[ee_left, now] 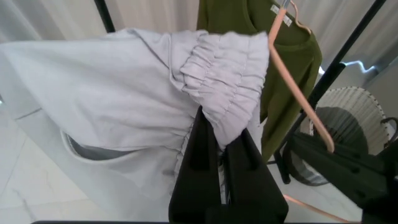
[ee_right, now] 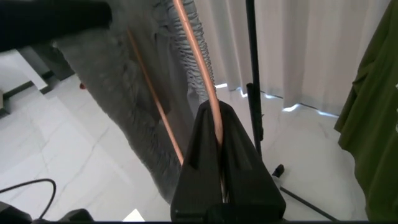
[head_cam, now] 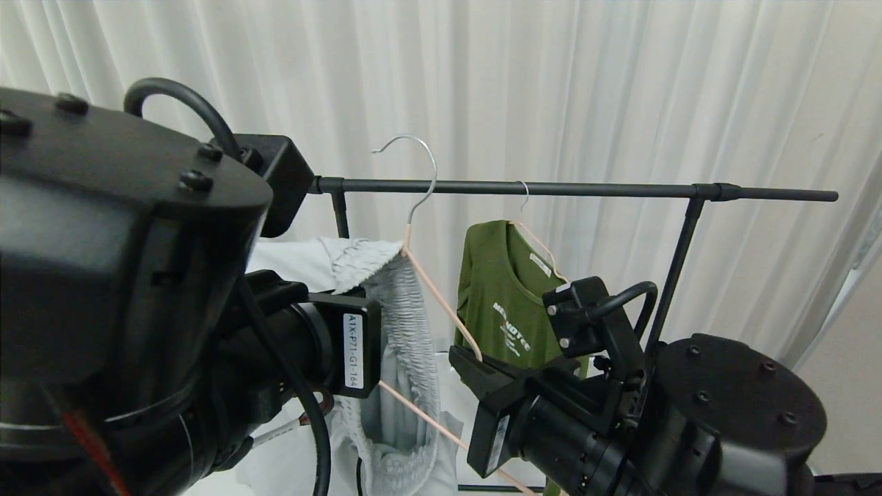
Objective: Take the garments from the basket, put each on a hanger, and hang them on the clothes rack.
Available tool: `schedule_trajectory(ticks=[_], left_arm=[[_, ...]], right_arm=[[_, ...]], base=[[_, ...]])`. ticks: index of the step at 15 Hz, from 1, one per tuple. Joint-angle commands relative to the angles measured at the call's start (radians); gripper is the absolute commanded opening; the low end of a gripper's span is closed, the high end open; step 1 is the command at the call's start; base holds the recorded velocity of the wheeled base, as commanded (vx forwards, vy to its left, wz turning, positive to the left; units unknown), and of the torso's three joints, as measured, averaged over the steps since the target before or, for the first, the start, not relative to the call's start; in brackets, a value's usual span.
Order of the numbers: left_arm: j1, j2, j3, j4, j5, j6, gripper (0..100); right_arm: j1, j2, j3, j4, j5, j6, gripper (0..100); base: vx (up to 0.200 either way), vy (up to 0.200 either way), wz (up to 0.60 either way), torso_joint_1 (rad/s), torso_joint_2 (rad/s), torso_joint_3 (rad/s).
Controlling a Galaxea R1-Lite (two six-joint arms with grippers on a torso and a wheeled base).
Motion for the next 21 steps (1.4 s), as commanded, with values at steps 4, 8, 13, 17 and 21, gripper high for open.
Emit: schedule_trajectory(ticks=[4,8,13,17,21], left_arm=[[-0.025,-0.009,0.019,0.001,0.002,0.000,0],[-0.028,-0.011,0.034,0.001,0.002,0.002,100],[-0.036,-0.048,0.089,0.003,0.002,0.002,100],[-0.088,-0.223,0.203,-0.001,0.002,0.148,100],[-0.086,-0.402,0.293,-0.033,-0.008,0.387,100]], right_arm=[[0.003,-0.009,-0.034,-0.002,0.001,-0.007,0],[0.004,-0.013,-0.034,-0.023,0.001,-0.020,0],[0.006,-0.035,-0.027,-0.028,0.001,-0.050,0],[0.001,-0.067,0.036,-0.028,0.005,-0.081,0],[0.003,-0.151,0.197,-0.062,0.022,-0.113,0]], base=[[0.000,0.000,0.00,0.000,0.00,0.000],[0.000,0.000,0.00,0.000,0.00,0.000],[0.000,0.000,0.00,0.000,0.00,0.000],[0.000,0.000,0.00,0.000,0.00,0.000],[0.000,0.000,0.00,0.000,0.00,0.000]])
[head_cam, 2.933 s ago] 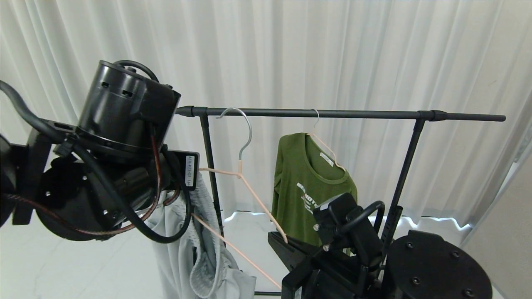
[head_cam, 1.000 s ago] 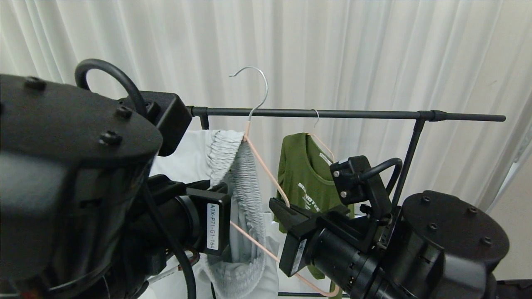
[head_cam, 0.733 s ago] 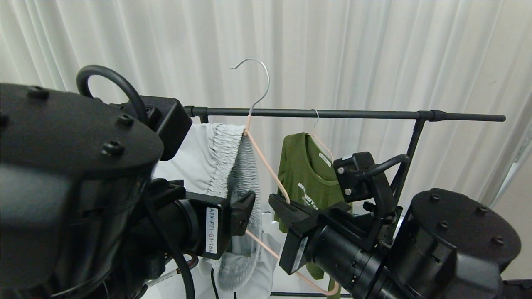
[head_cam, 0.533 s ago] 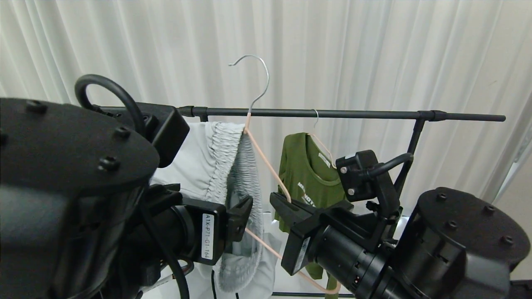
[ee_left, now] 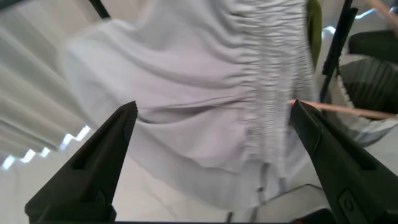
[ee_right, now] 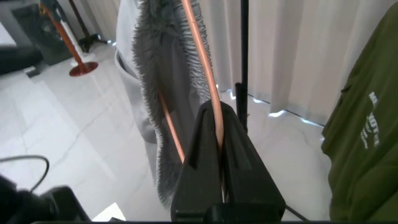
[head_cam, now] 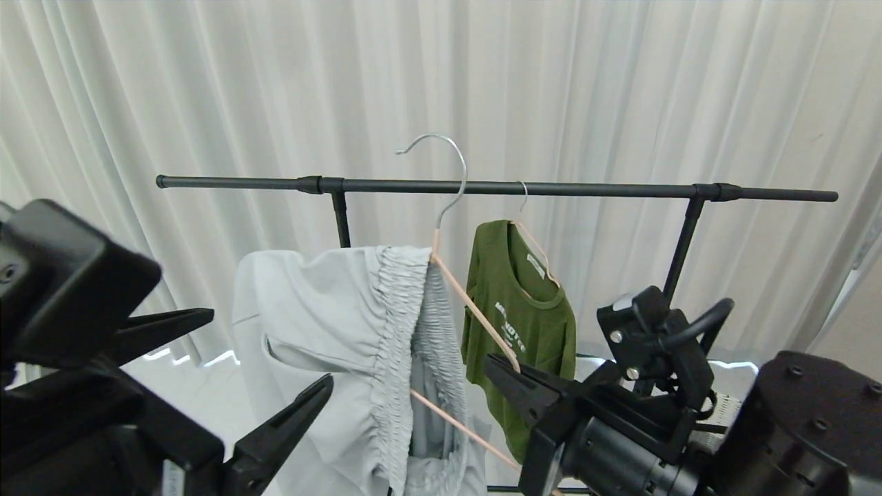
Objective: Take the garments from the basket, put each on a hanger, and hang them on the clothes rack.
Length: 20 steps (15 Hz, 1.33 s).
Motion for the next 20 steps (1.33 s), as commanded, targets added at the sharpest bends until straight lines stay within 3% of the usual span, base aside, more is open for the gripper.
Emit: schedule_trajectory(ticks=[1,3,6,8,11,15,17,20], left_arm=[[-0.001,-0.137,0.067,-0.007,-0.029,0.068,100],[0.000,-0.176,0.093,-0.007,-0.128,0.124,100],[0.031,-0.156,0.088,-0.017,-0.207,0.176,100],[0.039,-0.136,0.090,-0.077,-0.233,0.197,100],[0.045,-0.108,0.095,-0.096,-0.260,0.203,100],[0.045,-0.096,0.142,-0.097,-0.418,0.242,100],[0.045,-0.090,0.156,-0.099,-0.460,0.239,100],[0.055,-0.047,0.187,-0.201,-0.535,0.199,100]], right_arm=[[0.004,-0.066,0.090,-0.026,0.017,-0.019,0],[0.004,-0.100,0.141,-0.044,0.038,-0.048,0],[0.005,-0.158,0.226,-0.055,0.038,-0.062,0],[0.007,-0.215,0.296,-0.055,0.043,-0.082,0],[0.038,-0.281,0.374,-0.055,0.061,-0.091,0],[0.078,-0.324,0.426,-0.055,0.063,-0.103,0],[0.088,-0.330,0.434,-0.055,0.063,-0.117,0],[0.130,-0.335,0.434,-0.055,0.066,-0.129,0]], base=[[0.000,0.000,0.00,0.000,0.00,0.000],[0.000,0.000,0.00,0.000,0.00,0.000],[0.000,0.000,0.00,0.000,0.00,0.000],[0.000,0.000,0.00,0.000,0.00,0.000],[0.000,0.000,0.00,0.000,0.00,0.000],[0.000,0.000,0.00,0.000,0.00,0.000],[0.000,0.000,0.00,0.000,0.00,0.000],[0.000,0.000,0.00,0.000,0.00,0.000]])
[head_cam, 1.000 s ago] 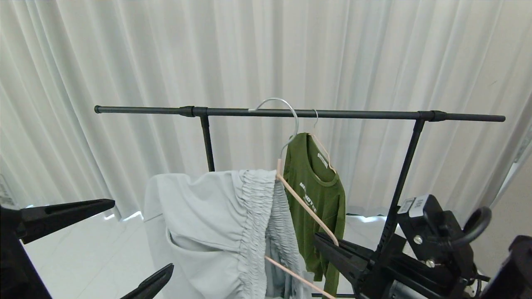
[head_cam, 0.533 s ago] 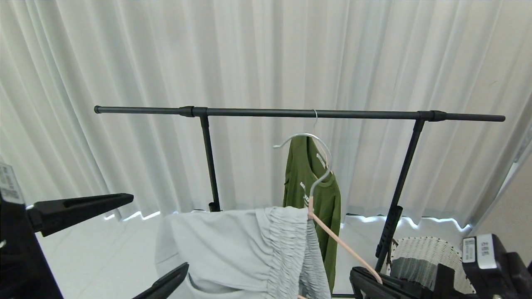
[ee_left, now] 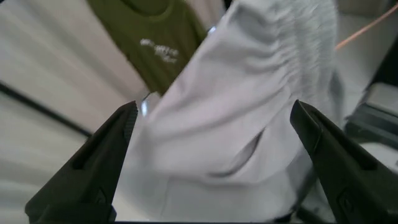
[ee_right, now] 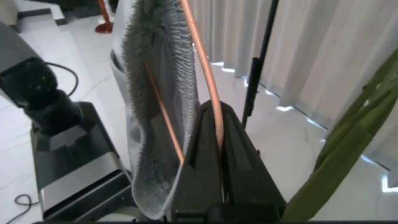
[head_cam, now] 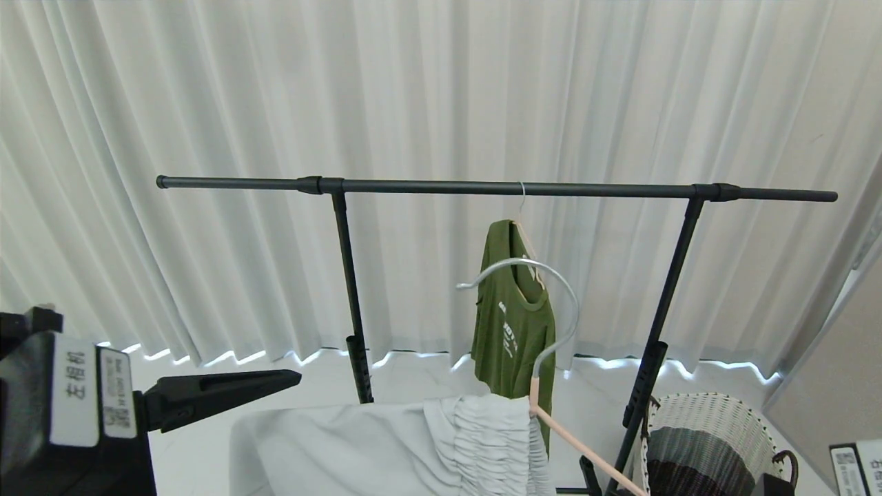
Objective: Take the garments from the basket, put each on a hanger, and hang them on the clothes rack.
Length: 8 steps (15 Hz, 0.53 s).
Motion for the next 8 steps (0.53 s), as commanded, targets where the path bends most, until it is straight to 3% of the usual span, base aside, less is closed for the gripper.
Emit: schedule_trajectory(ticks=[1,5,8], left_arm=[[0.028,0.046,0.016,-0.037,-0.005,-0.009,100],[0.034,0.053,0.050,-0.051,-0.111,0.000,100],[0.031,0.044,0.073,-0.051,-0.132,0.002,100]], right_arm=[[0.020,-0.006,0.000,-0.001,0.009,-0.003,0],[0.066,-0.014,0.016,-0.001,0.017,-0.005,0],[0.100,-0.048,0.063,-0.001,0.017,-0.014,0]], base=[[0.000,0.000,0.00,0.000,0.00,0.000],[0.000,0.000,0.00,0.000,0.00,0.000],[0.000,0.000,0.00,0.000,0.00,0.000]])
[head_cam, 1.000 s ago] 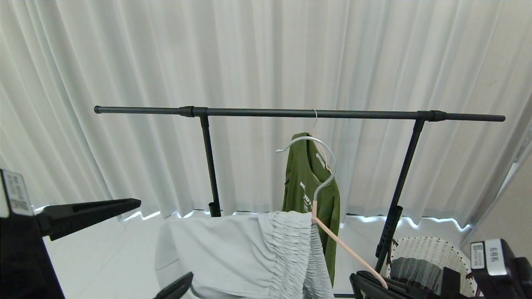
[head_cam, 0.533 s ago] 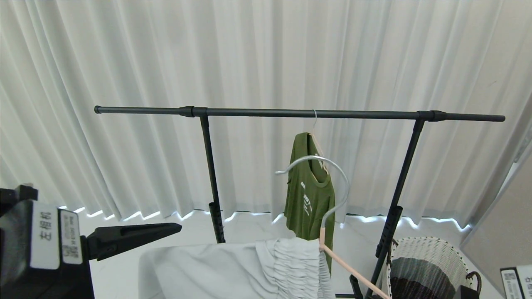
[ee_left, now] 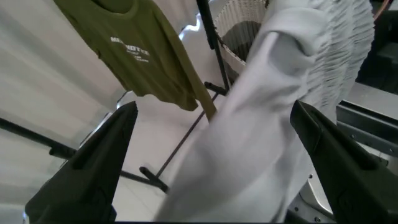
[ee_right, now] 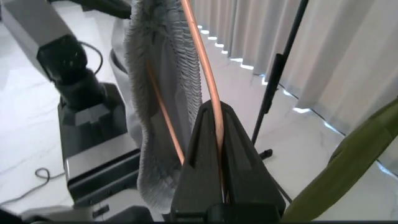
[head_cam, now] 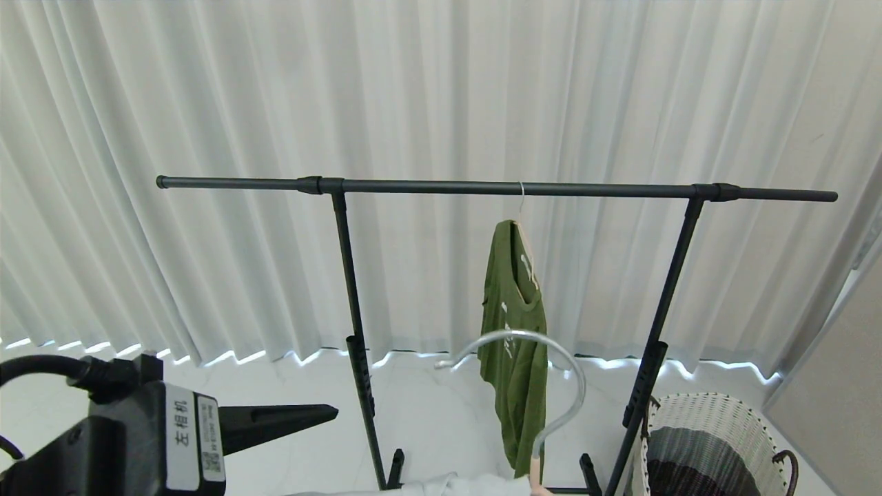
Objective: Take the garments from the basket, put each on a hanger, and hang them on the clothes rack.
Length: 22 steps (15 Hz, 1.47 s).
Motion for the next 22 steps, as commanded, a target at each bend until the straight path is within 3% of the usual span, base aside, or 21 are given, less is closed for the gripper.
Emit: schedule_trajectory(ticks=[1,3,7,10,15,16,22], left_arm=[[-0.001,-0.007,0.011,0.000,-0.012,0.001,100],[-0.026,-0.010,0.011,0.000,-0.038,0.002,100],[-0.155,0.013,0.041,0.000,-0.069,-0.004,100],[-0.156,0.028,0.061,-0.002,-0.116,-0.007,100],[-0.153,0.031,0.067,-0.002,-0.122,-0.010,100],[-0.153,0.033,0.069,-0.002,-0.124,-0.010,0],[-0.153,0.033,0.080,-0.002,-0.121,-0.004,0]], right_arm=[[0.019,-0.028,0.028,0.000,0.001,-0.014,0],[0.042,-0.040,0.038,0.000,0.015,-0.023,0],[0.067,-0.028,0.031,0.000,0.047,-0.040,0],[0.069,-0.028,0.029,-0.008,0.047,-0.042,0],[0.070,-0.029,0.026,-0.020,0.051,-0.054,0],[0.070,-0.029,0.023,-0.022,0.051,-0.055,0],[0.070,-0.031,0.002,-0.022,0.061,-0.063,0]], base=[[0.000,0.000,0.00,0.000,0.00,0.000],[0.000,0.000,0.00,0.000,0.00,0.000],[0.000,0.000,0.00,0.000,0.00,0.000],[0.000,0.000,0.00,0.000,0.00,0.000],[0.000,0.000,0.00,0.000,0.00,0.000],[0.000,0.000,0.00,0.000,0.00,0.000],[0.000,0.000,0.00,0.000,0.00,0.000]])
